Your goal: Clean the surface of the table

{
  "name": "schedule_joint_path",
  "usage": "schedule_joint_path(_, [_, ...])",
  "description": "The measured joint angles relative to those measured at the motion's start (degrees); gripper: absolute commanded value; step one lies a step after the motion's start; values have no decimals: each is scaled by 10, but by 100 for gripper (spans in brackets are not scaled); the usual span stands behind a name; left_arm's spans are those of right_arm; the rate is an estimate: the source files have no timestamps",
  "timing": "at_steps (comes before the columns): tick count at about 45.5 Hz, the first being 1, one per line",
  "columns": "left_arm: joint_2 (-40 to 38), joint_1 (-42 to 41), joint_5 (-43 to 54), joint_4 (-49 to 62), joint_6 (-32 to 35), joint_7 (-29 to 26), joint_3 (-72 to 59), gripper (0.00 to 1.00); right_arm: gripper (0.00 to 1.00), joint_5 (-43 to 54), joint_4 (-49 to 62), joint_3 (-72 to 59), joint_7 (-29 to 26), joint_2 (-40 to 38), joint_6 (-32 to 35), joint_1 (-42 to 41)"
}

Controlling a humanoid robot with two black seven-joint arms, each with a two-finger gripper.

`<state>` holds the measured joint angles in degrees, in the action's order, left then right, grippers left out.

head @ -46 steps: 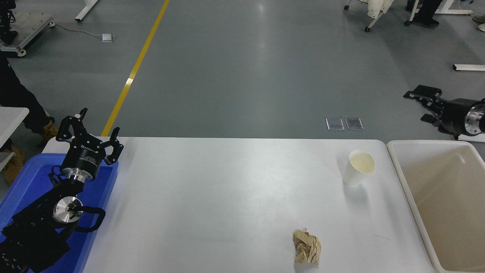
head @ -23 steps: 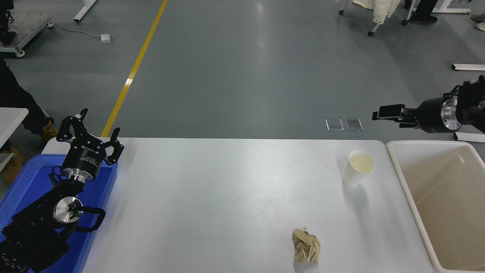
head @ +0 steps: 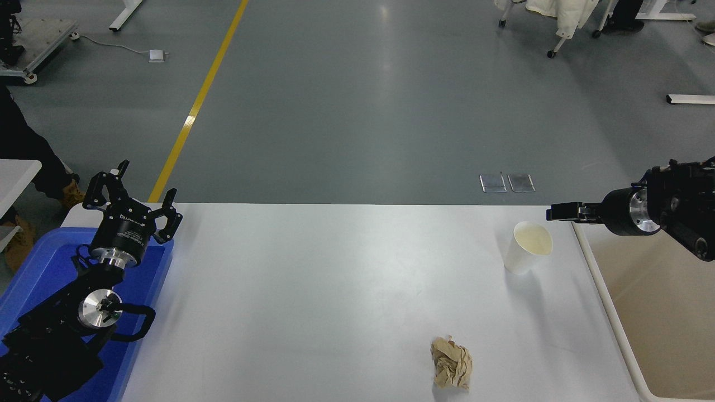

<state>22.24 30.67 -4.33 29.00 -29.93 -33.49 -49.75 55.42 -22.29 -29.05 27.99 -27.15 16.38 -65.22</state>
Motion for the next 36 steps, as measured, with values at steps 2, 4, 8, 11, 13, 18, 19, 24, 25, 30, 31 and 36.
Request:
schedule_joint_path(2, [0, 0, 0, 0, 0, 0, 0, 100, 99, 0, 1, 0, 4, 3, -4, 4])
schedule_joint_path(4, [0, 0, 0, 0, 0, 0, 0, 100, 98, 1, 2, 0, 6, 5, -7, 6])
schedule_joint_path(8, [0, 0, 0, 0, 0, 0, 0, 100, 94, 1, 4, -1, 10, 11, -12, 10])
schedule_joint_path(11, [0, 0, 0, 0, 0, 0, 0, 100, 87, 2, 5, -1, 12, 15, -14, 13])
schedule_joint_path(13, [0, 0, 0, 0, 0, 0, 0, 100, 86, 2, 7, -1, 13, 18, -15, 15])
schedule_joint_path(18, [0, 0, 0, 0, 0, 0, 0, 100, 86, 0, 11, 0, 15, 26, -18, 23])
schedule_joint_path(19, [0, 0, 0, 0, 0, 0, 0, 100, 86, 0, 12, 0, 16, 27, -19, 25])
schedule_joint_path(24, [0, 0, 0, 0, 0, 0, 0, 100, 86, -1, 20, 0, 16, 33, -22, 33])
schedule_joint_path(25, [0, 0, 0, 0, 0, 0, 0, 100, 85, -1, 23, 0, 16, 35, -22, 36])
schedule_joint_path(30, [0, 0, 0, 0, 0, 0, 0, 100, 83, -1, 42, 0, 17, 43, -25, 47])
schedule_joint_path(31, [0, 0, 0, 0, 0, 0, 0, 100, 83, -1, 45, 0, 17, 44, -26, 49])
schedule_joint_path(36, [0, 0, 0, 0, 0, 0, 0, 100, 81, -1, 61, 0, 17, 51, -29, 58])
